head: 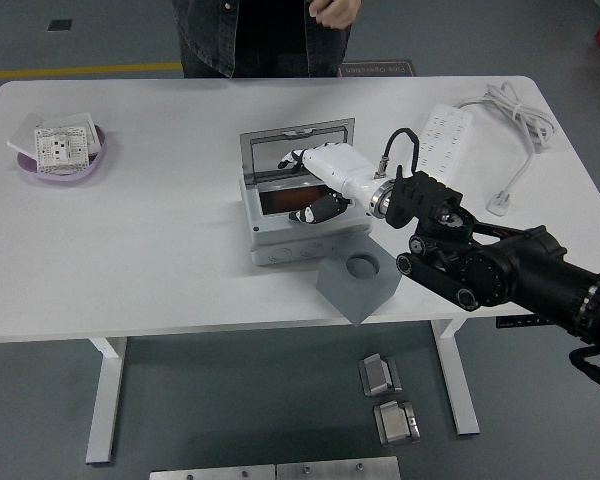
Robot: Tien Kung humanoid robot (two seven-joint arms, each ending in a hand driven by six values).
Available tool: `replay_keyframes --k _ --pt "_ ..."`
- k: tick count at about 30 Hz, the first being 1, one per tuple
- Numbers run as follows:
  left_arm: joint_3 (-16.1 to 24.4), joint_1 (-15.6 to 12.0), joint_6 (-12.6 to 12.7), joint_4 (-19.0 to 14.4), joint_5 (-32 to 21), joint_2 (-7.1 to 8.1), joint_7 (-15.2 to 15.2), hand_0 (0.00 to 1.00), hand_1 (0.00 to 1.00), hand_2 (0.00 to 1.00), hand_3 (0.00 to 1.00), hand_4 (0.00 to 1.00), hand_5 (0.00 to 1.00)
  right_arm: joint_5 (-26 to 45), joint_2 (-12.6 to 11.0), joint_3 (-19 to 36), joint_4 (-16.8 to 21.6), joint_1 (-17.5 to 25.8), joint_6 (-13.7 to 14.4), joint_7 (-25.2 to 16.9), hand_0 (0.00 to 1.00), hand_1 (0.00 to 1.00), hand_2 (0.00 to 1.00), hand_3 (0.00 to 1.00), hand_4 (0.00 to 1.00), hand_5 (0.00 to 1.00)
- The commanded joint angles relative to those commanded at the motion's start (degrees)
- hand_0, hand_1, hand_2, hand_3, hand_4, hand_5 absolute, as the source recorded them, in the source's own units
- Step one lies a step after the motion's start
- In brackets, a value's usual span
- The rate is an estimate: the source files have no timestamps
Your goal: Pick up the cylinder from the cube,place it in the box,flap close box
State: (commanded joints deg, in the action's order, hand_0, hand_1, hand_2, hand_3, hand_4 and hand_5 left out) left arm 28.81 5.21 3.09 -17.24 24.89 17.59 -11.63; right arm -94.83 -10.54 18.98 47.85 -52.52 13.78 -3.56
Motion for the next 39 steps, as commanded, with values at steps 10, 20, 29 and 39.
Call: replay_keyframes --k 10,20,29,39 --pt "-0.1 -0.5 0.0 0.1 -0.4 -0.14 0.0 0.700 0.684 0.513 0.729 0.738 0.320 -2.4 -5.5 15.1 13.4 2.6 -5.0 5.0 0.833 0.726 0.744 0.811 0.913 0.328" --pt "-0.7 -0.1 0.0 0.0 -0.7 0.21 0.0 0.701 0.684 0.513 0.729 0.738 0.324 4.5 -1.6 11.4 5.0 -6.8 -5.0 4.6 0.840 0.726 0.750 0.819 0.913 0.332" --pt "-1.4 0.3 0.1 0.0 -0.9 0.56 0.0 0.701 0.685 0.514 0.729 0.739 0.324 14.1 4.2 0.8 -6.8 -11.6 -3.5 2.2 0.843 0.728 0.749 0.816 0.915 0.342" --pt "-1.5 0.7 0.0 -0.1 -0.6 0.68 -0.1 0.701 0.685 0.514 0.728 0.736 0.327 20.4 6.1 -7.6 -13.5 -11.9 -2.7 0.4 0.844 0.730 0.751 0.821 0.913 0.346"
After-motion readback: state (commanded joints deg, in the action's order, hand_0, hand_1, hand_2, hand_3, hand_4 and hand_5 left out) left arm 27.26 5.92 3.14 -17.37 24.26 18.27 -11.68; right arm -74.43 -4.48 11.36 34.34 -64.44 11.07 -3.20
